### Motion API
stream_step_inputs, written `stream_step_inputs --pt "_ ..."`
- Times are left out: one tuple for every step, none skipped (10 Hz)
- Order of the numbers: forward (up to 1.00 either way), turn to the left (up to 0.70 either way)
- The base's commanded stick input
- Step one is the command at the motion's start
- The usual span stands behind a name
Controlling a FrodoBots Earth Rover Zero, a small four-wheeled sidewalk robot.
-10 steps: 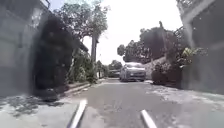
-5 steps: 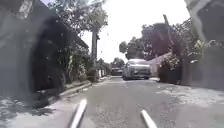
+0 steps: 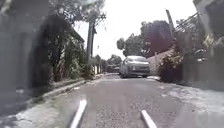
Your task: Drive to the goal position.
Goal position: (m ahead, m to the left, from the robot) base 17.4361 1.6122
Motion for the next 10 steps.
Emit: stream_step_inputs --pt "1.00 -0.03" --pt "1.00 -0.03" --pt "1.00 -0.03" --pt "1.00 -0.03" --pt "1.00 -0.03" --pt "1.00 -0.03" --pt "1.00 -0.03" --pt "1.00 -0.03" --pt "1.00 -0.04" --pt "1.00 -0.04"
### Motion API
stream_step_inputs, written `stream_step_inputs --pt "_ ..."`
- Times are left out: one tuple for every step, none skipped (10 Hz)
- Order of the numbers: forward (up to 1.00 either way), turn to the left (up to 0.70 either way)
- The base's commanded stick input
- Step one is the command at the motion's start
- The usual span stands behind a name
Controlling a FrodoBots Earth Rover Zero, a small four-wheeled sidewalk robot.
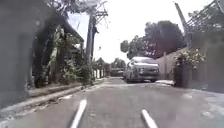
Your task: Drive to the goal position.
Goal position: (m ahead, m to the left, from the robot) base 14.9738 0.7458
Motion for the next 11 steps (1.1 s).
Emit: stream_step_inputs --pt "1.00 -0.22" --pt "1.00 -0.40" --pt "1.00 -0.40" --pt "1.00 -0.40" --pt "1.00 -0.40" --pt "1.00 -0.08" --pt "1.00 -0.04" --pt "1.00 -0.02" --pt "1.00 -0.02" --pt "1.00 -0.02" --pt "1.00 -0.11"
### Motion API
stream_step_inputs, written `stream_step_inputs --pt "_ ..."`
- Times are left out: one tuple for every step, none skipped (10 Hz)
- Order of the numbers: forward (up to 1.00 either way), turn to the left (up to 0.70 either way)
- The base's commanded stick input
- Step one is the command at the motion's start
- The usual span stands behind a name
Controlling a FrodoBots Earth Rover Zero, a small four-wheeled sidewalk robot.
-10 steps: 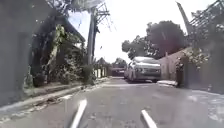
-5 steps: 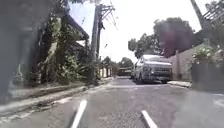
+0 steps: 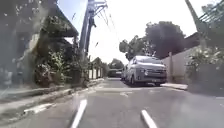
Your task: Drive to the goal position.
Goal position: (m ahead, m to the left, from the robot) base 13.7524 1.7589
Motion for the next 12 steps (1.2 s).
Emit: stream_step_inputs --pt "1.00 -0.23" --pt "1.00 -0.33" --pt "1.00 -0.29" --pt "1.00 -0.12" --pt "1.00 0.00" --pt "1.00 0.00" --pt "1.00 0.00" --pt "1.00 0.00" --pt "1.00 0.00" --pt "1.00 0.00" --pt "0.94 0.00" --pt "0.87 0.00"
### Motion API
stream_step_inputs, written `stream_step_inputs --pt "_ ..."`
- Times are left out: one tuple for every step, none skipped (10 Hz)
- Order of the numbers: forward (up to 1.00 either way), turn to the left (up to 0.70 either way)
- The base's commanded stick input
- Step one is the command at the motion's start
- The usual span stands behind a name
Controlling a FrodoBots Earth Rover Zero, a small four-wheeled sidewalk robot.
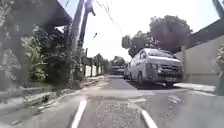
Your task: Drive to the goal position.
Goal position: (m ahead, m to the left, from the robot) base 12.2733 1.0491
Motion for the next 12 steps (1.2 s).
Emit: stream_step_inputs --pt "0.85 0.00" --pt "0.85 0.00" --pt "0.85 -0.02" --pt "0.85 -0.05" --pt "0.85 -0.08" --pt "0.70 -0.35" --pt "0.70 -0.35" --pt "0.70 -0.35" --pt "0.70 -0.35" --pt "0.70 -0.26" --pt "0.70 -0.16" --pt "0.70 0.00"
